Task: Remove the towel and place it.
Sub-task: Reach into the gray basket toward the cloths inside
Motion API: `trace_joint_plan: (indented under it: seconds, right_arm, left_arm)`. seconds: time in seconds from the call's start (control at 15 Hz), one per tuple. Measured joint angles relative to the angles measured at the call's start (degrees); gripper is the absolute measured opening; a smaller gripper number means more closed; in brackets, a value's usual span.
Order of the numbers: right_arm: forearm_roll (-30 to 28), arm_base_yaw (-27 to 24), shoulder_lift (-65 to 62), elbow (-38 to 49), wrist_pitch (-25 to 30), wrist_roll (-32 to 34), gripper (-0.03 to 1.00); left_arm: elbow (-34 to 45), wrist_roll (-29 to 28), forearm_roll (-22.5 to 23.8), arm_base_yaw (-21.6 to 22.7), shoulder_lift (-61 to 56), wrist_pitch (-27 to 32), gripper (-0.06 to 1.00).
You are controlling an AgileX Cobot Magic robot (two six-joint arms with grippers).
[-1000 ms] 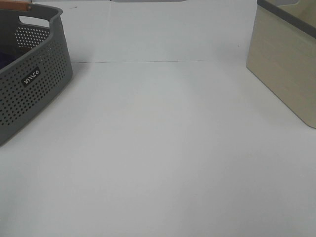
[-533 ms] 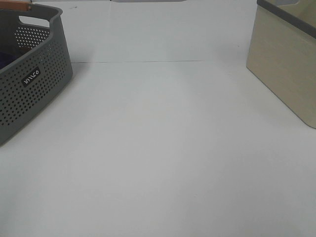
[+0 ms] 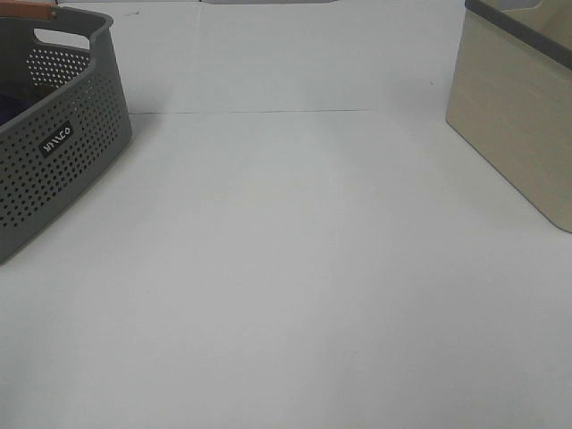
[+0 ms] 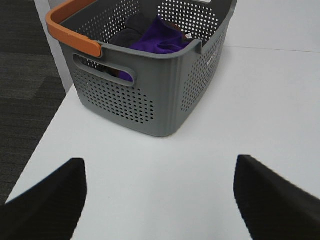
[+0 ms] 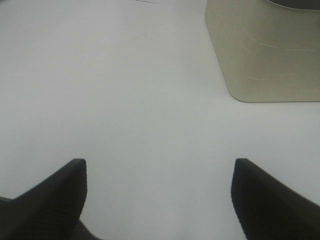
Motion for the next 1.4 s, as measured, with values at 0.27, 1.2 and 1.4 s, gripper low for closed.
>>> trace_joint_plan:
  seconds: [0.27, 1.2, 1.4]
  right_arm:
    - [0.0, 0.0, 0.0, 0.0, 0.0, 0.0, 0.71]
    - [0.0, 0.0, 0.0, 0.0, 0.0, 0.0, 0.71]
    - [0.0, 0.0, 0.0, 0.0, 0.0, 0.0, 0.71]
  left_arm:
    - [-6.4, -2.3, 3.1, 0.0, 11.2, -3.0, 0.74]
    - [-50.7, -3.5, 5.3, 0.1, 74.9, -2.3, 0.74]
    - [-57.4, -0.6, 5.3, 0.1, 84.0, -0.7, 0.74]
